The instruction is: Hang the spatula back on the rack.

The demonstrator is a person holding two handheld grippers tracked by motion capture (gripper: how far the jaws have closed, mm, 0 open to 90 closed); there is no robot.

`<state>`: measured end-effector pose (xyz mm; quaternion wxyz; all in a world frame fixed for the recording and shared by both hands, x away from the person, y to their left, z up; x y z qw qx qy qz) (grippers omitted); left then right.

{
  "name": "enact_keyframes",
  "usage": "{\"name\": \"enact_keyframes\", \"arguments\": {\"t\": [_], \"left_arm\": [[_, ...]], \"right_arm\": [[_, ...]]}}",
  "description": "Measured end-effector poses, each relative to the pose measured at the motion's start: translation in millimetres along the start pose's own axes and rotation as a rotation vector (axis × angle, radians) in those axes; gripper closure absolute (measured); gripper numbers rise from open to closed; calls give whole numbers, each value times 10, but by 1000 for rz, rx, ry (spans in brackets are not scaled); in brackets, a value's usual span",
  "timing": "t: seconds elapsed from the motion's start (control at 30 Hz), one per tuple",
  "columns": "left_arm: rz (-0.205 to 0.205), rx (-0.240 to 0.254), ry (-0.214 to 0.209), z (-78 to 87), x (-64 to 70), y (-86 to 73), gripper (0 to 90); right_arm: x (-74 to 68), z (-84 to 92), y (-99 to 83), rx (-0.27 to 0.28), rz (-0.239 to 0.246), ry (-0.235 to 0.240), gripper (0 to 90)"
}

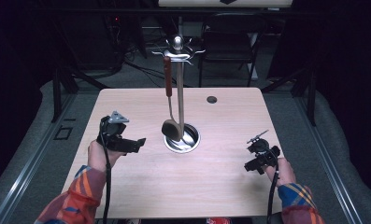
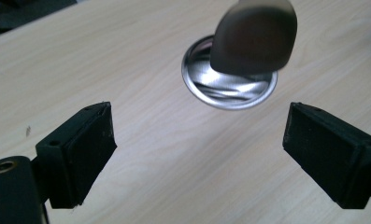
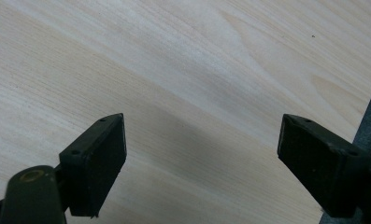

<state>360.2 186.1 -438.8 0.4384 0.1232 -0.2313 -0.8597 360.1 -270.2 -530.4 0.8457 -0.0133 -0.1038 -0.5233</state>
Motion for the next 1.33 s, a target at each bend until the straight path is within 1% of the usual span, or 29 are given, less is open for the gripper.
{"name": "enact_keyframes", "arguments": {"t": [0.03,0.27,0.3,0.37,0.4,0.57,0.63,0.7,0.73,0.77,0.8,0.83,0.9,0.97,1.0,1.03,1.07,1.1,1.13,1.17,1.2,1.33], "left_arm": [[-3,-8,-5,-15,-5,-22,93],[23,-60,-36,-183,-18,-233,88],[21,-68,-40,-196,-22,-250,85],[31,-80,-58,-237,-22,-306,82],[31,-85,-62,-249,-22,-321,82],[41,-119,-85,-360,4,-426,77],[45,-130,-86,-395,15,-459,72],[47,-141,-94,-435,33,-504,68],[46,-150,-99,-457,43,-528,65],[46,-153,-99,-470,51,-538,60],[39,-159,-102,-480,60,-548,58],[38,-159,-99,-491,74,-554,54],[29,-165,-88,-507,86,-566,51],[25,-181,-104,-559,96,-603,57],[13,-209,-125,-607,96,-623,57],[4,-231,-126,-641,99,-629,57],[-10,-274,-127,-693,103,-633,55],[-16,-296,-129,-719,103,-633,47],[-19,-328,-131,-757,102,-630,41],[-18,-342,-134,-774,99,-626,29],[-18,-344,-135,-780,95,-619,22],[-11,-315,-136,-765,65,-594,5]], "right_arm": [[-1,0,-1,0,1,1,151],[-9,-1,-4,8,-4,5,152],[-10,-1,-4,8,-2,5,151],[-15,1,-2,5,3,7,152],[-14,5,-1,0,10,4,152],[-19,2,-1,2,12,5,152],[-19,2,-2,2,13,8,152],[-18,5,-4,-2,19,4,152],[-21,6,-4,0,20,16,152],[-36,-16,-7,28,-2,26,152],[-30,-9,-6,15,6,17,151],[-32,-10,-4,15,9,24,152],[-39,-7,-3,15,8,17,152],[-36,2,-3,7,15,11,152],[-35,2,-4,5,16,5,151],[-36,-8,-5,14,10,15,152],[-35,-11,-5,14,10,16,152],[-33,-10,-5,8,13,8,152],[-36,-12,-4,12,10,11,152],[-37,-12,-4,12,13,12,152],[-37,-6,-5,5,18,8,152],[-29,-8,-6,2,19,15,152]]}}
Point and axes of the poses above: each handheld gripper's, and its own axes: z roughly backward along the jaws, y roughly out of its top, x roughly to its right, the point moved 1 cm from there along -z, roughly forward along the jaws, and after that the axes turned 14 degrees about -x, right-handed, at the moved point
